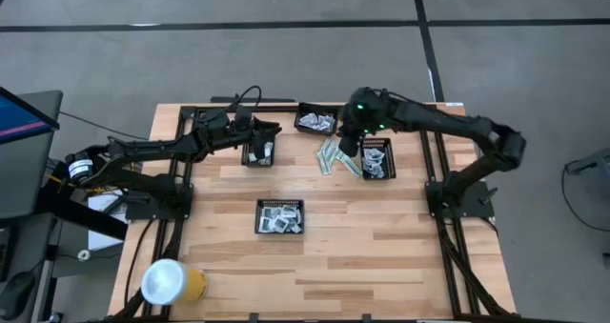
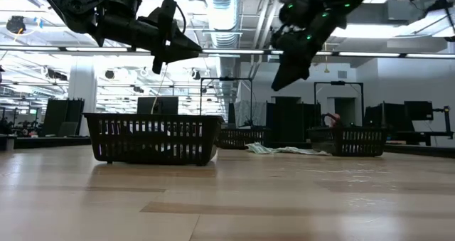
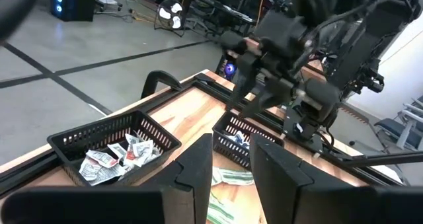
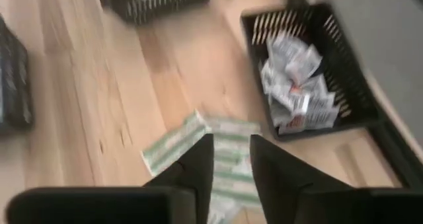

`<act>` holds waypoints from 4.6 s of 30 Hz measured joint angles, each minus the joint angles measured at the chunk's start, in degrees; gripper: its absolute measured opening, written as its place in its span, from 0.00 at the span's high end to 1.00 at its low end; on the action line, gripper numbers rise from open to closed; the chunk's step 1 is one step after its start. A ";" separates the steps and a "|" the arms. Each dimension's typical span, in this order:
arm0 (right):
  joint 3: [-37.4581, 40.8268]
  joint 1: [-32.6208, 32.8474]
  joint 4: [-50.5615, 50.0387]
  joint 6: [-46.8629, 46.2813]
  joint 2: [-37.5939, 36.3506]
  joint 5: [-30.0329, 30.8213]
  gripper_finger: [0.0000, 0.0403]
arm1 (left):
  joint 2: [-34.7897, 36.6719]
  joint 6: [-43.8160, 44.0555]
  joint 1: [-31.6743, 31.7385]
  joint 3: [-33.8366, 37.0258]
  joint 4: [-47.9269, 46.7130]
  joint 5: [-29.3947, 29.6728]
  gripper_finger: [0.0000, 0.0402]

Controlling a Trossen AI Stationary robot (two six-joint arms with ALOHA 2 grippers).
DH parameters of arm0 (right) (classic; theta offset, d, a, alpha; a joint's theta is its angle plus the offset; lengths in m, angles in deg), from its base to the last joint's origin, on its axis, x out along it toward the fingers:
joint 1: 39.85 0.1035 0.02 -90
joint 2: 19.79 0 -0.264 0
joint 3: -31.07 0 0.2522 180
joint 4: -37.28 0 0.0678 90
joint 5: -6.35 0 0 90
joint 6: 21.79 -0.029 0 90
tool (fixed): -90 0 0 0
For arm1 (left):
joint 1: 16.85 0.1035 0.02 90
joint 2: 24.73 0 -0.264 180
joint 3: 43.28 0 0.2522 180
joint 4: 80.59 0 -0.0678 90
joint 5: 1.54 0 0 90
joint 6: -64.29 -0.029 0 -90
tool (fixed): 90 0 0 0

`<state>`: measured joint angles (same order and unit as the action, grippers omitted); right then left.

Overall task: Pick & Place First Aid Supplies
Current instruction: Put the green bandage into the left black bin

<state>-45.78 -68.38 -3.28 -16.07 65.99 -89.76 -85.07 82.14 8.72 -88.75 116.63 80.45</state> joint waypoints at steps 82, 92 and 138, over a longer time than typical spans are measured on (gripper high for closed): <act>-18.83 14.00 -17.00 5.28 25.05 -2.57 0.73 | -0.04 5.15 -1.68 0.00 -0.07 -0.21 0.75; -18.83 18.01 -13.91 14.06 25.07 6.36 0.66 | -0.04 5.60 -4.75 0.02 -3.26 -10.67 0.75; -10.54 17.45 -6.39 22.71 32.30 6.53 0.92 | -0.04 1.96 -5.62 0.02 -3.23 -8.31 0.75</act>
<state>-56.32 -50.94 -9.66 6.65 98.29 -83.24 -85.11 84.10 3.10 -88.73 113.40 72.14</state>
